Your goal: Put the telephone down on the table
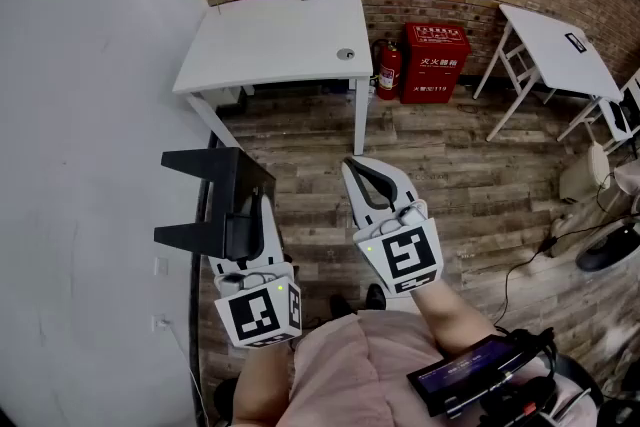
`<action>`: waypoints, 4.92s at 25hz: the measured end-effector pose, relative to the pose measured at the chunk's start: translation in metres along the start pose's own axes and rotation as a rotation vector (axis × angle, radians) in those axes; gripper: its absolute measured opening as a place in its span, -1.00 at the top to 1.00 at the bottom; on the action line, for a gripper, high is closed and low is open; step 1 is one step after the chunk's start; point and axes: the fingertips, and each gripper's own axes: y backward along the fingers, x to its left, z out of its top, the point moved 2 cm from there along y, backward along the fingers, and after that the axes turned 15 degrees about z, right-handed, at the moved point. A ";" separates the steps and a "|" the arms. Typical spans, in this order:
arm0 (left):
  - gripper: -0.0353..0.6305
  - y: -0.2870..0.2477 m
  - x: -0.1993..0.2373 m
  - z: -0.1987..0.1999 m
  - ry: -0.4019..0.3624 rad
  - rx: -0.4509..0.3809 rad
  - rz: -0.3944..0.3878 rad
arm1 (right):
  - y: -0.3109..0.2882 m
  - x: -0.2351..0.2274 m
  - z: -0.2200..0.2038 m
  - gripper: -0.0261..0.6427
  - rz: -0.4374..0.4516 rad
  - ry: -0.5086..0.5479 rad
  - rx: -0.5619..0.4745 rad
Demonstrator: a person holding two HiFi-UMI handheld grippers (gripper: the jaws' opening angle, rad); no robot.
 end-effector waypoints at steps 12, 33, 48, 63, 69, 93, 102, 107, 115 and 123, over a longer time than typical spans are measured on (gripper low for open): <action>0.41 0.002 -0.007 0.001 0.000 -0.002 -0.019 | 0.003 0.001 0.002 0.91 0.005 0.007 -0.004; 0.41 0.020 -0.090 0.045 -0.039 0.069 -0.843 | 0.027 0.017 0.013 0.08 0.743 -0.086 -0.049; 0.41 0.032 -0.139 0.049 0.051 0.220 -1.166 | 0.041 0.029 0.004 0.20 1.072 -0.104 -0.030; 0.41 -0.033 -0.116 -0.028 0.100 0.327 -1.225 | -0.030 0.030 -0.054 0.42 1.086 -0.272 0.045; 0.41 -0.090 -0.088 -0.046 0.092 0.313 -1.259 | -0.090 0.019 -0.066 0.42 1.070 -0.306 0.054; 0.41 -0.218 -0.050 -0.045 0.078 0.309 -1.381 | -0.211 -0.033 -0.052 0.42 0.945 -0.300 0.035; 0.41 -0.290 -0.075 -0.072 0.094 0.369 -1.392 | -0.254 -0.093 -0.083 0.42 0.945 -0.340 0.044; 0.41 -0.340 -0.090 -0.082 0.107 0.391 -1.381 | -0.283 -0.134 -0.093 0.42 0.958 -0.362 0.051; 0.41 -0.410 -0.113 -0.084 0.105 0.400 -1.341 | -0.324 -0.197 -0.095 0.42 0.992 -0.360 0.039; 0.41 -0.457 -0.120 -0.062 0.081 0.357 -1.312 | -0.353 -0.238 -0.075 0.42 1.015 -0.314 0.025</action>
